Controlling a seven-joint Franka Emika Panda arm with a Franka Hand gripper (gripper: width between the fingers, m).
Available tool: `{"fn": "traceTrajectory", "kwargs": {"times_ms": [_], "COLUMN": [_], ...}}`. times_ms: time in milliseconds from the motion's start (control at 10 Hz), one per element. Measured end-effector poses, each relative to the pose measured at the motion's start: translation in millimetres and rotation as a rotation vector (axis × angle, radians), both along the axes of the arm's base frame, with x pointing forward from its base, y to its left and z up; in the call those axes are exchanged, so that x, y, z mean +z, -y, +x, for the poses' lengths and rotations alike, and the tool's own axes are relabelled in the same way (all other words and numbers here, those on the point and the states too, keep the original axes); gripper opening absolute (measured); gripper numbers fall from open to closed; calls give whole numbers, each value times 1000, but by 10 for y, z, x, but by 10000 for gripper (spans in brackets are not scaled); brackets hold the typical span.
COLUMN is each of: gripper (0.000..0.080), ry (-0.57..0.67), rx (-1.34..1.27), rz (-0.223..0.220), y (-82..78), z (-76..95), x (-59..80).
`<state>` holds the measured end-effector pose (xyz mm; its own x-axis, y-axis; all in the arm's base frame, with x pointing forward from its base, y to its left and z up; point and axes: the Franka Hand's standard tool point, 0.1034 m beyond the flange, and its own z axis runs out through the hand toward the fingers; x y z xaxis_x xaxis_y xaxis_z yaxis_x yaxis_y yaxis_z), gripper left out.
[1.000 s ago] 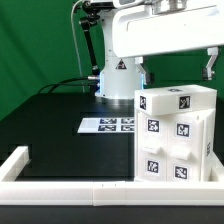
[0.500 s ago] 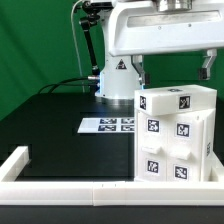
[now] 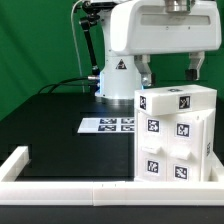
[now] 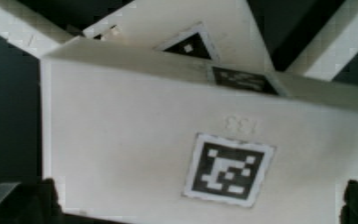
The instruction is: Assemble cabinet
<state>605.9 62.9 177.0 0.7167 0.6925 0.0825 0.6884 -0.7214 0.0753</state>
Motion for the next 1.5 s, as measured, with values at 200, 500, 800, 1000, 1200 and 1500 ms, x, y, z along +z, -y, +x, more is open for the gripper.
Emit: {"fn": "traceTrajectory", "kwargs": {"times_ms": [200, 500, 800, 1000, 1200, 1500], "gripper": [797, 797, 797, 797, 797, 797], "ry": [-24, -26, -40, -49, -62, -82], "rx": [144, 305, 658, 909, 1058, 1195], "rz": [-38, -60, -115, -158, -190, -226], "y": [-2, 46, 59, 81, 121, 168], "z": [-22, -18, -11, 30, 34, 35], "x": [2, 0, -46, -53, -55, -66]}}
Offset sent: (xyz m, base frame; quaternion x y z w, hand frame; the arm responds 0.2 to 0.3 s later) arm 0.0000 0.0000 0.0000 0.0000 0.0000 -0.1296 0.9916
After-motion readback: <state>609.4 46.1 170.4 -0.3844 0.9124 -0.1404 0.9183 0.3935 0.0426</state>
